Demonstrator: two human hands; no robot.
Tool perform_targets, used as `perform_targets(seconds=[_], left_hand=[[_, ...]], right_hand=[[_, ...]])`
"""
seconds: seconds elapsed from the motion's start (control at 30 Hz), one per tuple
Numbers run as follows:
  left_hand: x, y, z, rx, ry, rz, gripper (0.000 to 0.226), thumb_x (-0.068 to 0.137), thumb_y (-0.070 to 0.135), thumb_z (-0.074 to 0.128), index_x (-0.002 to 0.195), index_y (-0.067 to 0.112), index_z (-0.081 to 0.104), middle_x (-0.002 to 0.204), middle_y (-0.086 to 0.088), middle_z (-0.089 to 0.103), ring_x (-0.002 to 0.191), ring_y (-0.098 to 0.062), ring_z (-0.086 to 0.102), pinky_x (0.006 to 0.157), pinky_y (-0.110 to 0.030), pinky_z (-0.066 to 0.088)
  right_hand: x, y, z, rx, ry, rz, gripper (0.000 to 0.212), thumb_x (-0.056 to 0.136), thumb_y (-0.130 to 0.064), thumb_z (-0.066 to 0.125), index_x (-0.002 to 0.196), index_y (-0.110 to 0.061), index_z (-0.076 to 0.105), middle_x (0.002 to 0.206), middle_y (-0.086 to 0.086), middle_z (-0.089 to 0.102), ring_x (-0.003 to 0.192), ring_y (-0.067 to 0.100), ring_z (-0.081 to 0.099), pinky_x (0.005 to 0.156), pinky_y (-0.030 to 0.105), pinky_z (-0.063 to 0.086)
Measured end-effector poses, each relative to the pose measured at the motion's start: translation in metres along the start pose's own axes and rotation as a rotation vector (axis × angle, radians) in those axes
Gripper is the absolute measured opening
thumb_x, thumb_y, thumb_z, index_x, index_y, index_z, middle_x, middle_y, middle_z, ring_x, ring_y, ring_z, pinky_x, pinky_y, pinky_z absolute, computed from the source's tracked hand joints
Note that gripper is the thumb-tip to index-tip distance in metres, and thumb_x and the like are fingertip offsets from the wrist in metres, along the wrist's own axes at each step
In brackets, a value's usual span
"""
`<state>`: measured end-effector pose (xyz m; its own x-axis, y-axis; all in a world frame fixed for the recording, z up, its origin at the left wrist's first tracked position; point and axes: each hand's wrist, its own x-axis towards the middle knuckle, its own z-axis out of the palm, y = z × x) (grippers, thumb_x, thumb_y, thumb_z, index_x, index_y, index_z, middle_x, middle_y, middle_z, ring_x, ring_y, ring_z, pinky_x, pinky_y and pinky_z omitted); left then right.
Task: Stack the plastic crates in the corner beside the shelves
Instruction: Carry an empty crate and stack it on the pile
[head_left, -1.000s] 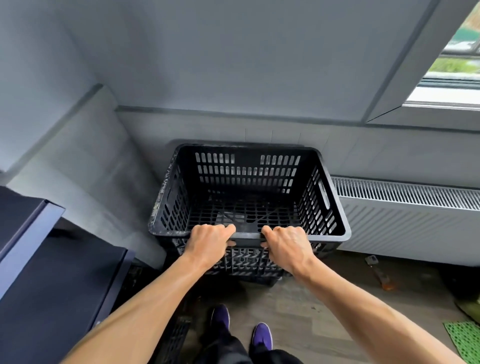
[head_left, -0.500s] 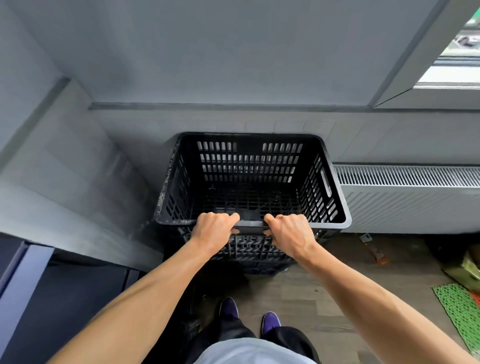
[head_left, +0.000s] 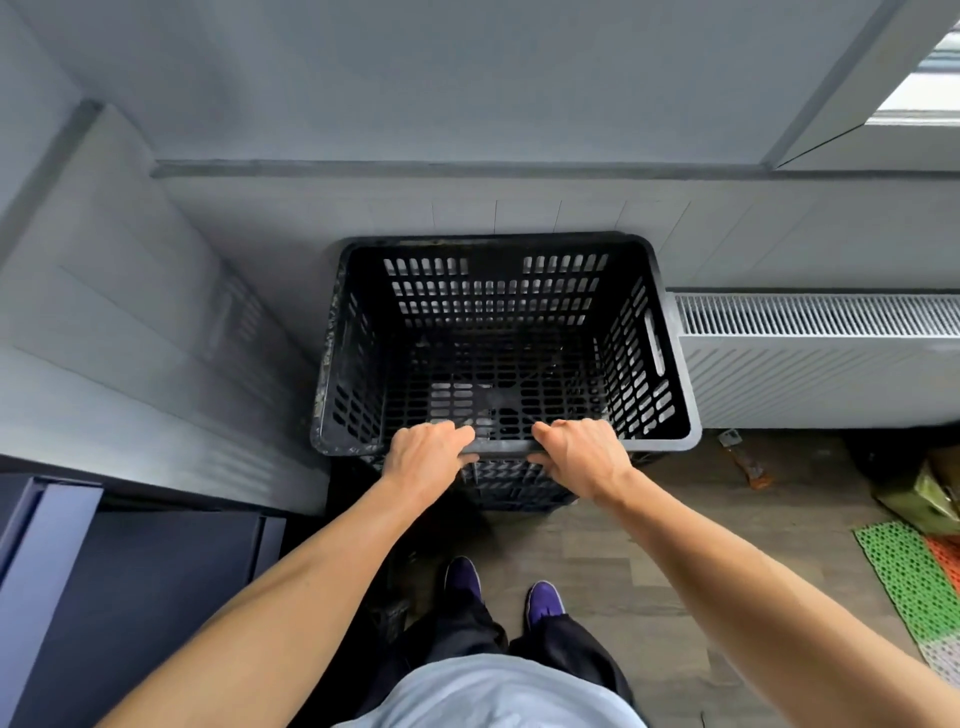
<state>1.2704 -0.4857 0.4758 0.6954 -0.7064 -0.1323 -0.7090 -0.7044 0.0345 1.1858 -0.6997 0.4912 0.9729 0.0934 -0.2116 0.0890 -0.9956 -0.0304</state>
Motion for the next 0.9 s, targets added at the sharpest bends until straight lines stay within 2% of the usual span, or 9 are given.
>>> perform_targets(seconds=[0.1,0.33,0.43,0.53,0.77,0.9], left_hand=[[0.001,-0.005,0.000,-0.034,-0.033,-0.006,0.032,0.095,0.054,0.046,0.100,0.024,0.055,0.090,0.004,0.062,0.087,-0.022,0.063,0.060,-0.030,0.035],[0.004,-0.009,-0.007,-0.053,-0.143,-0.016,0.031,0.096,0.054,0.045,0.099,0.026,0.057,0.083,0.003,0.067,0.081,-0.024,0.066,0.067,-0.033,0.045],[0.007,-0.011,-0.010,-0.038,-0.163,-0.002,0.032,0.096,0.054,0.046,0.107,0.027,0.061,0.084,0.003,0.068,0.081,-0.023,0.066,0.064,-0.031,0.040],[0.006,-0.011,-0.011,-0.013,-0.158,0.007,0.033,0.097,0.051,0.046,0.110,0.025,0.062,0.085,0.002,0.070,0.081,-0.022,0.066,0.064,-0.030,0.042],[0.003,-0.020,-0.020,0.003,-0.192,-0.032,0.027,0.098,0.049,0.047,0.098,0.026,0.062,0.063,0.009,0.051,0.065,-0.018,0.054,0.061,-0.030,0.041],[0.000,-0.025,-0.019,-0.054,-0.198,-0.051,0.029,0.096,0.051,0.049,0.095,0.026,0.064,0.061,0.010,0.049,0.066,-0.017,0.052,0.063,-0.030,0.039]], right_hand=[[0.002,0.002,-0.002,0.049,-0.050,-0.006,0.038,0.094,-0.053,0.050,0.105,-0.016,0.054,0.094,0.002,0.068,0.086,0.030,0.067,0.062,0.036,0.044],[-0.015,0.025,-0.013,0.166,-0.155,0.040,0.028,0.094,-0.042,0.054,0.105,-0.017,0.056,0.105,0.005,0.067,0.099,0.029,0.064,0.077,0.039,0.052],[-0.025,0.034,-0.017,0.126,-0.168,0.098,0.025,0.095,-0.038,0.054,0.108,-0.016,0.057,0.106,0.007,0.068,0.100,0.030,0.064,0.075,0.038,0.049],[-0.035,0.040,-0.020,0.121,-0.184,0.136,0.024,0.097,-0.035,0.051,0.112,-0.017,0.056,0.104,0.009,0.069,0.097,0.031,0.065,0.074,0.038,0.049],[-0.038,0.039,-0.024,0.164,-0.201,0.167,0.021,0.096,-0.035,0.054,0.113,-0.022,0.056,0.100,0.007,0.069,0.097,0.031,0.065,0.073,0.039,0.053],[-0.042,0.041,-0.021,0.185,-0.235,0.160,0.016,0.095,-0.031,0.054,0.110,-0.025,0.054,0.096,0.006,0.069,0.093,0.030,0.065,0.073,0.042,0.054]])
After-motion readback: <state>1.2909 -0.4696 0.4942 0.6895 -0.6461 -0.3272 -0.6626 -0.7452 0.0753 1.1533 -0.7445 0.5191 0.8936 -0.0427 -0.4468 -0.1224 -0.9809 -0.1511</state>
